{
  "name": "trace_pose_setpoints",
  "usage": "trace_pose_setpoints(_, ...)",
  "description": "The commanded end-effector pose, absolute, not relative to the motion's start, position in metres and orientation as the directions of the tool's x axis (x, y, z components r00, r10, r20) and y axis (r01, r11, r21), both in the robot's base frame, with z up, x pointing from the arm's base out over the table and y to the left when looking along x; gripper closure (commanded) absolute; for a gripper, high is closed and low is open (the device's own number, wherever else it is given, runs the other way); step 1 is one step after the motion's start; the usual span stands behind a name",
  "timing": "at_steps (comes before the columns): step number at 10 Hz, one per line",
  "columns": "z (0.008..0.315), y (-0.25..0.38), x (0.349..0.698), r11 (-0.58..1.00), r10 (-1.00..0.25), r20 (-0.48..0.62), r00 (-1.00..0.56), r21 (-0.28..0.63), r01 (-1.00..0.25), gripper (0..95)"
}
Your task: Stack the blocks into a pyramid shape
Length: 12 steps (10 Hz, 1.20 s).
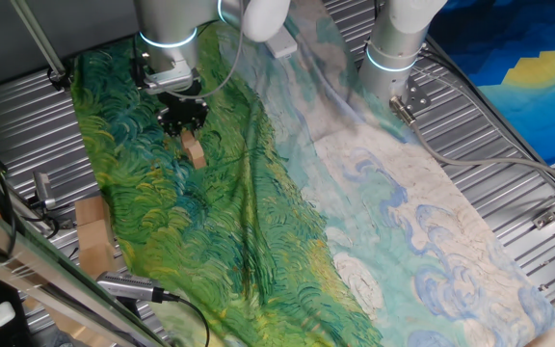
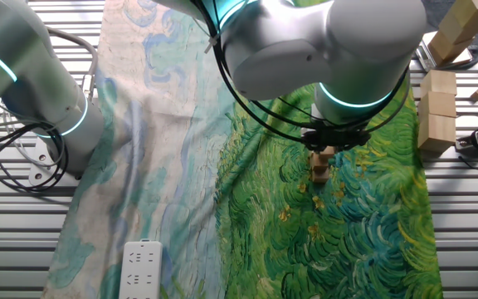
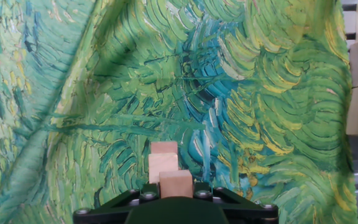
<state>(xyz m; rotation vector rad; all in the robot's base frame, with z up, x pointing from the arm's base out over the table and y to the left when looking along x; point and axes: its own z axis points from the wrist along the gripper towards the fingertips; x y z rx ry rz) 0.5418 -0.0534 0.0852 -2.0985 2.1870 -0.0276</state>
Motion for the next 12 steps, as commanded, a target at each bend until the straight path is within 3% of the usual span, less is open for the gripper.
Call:
trace_pose_setpoints(1,0.0824,-0.0532,0.5385,0.054,-0.996,-0.077,-0.047,-0.086,-0.995,95.0)
trace_pose_setpoints(11,0.0811,-0.0525,0.5339,0.059,-0.996,-0.074,-0.053,-0.088,-0.994,95.0)
trace_pose_setpoints(12,0.0811,-0.0525,0.5339,0.058,-0.996,-0.072,-0.051,-0.088,-0.994,76.0)
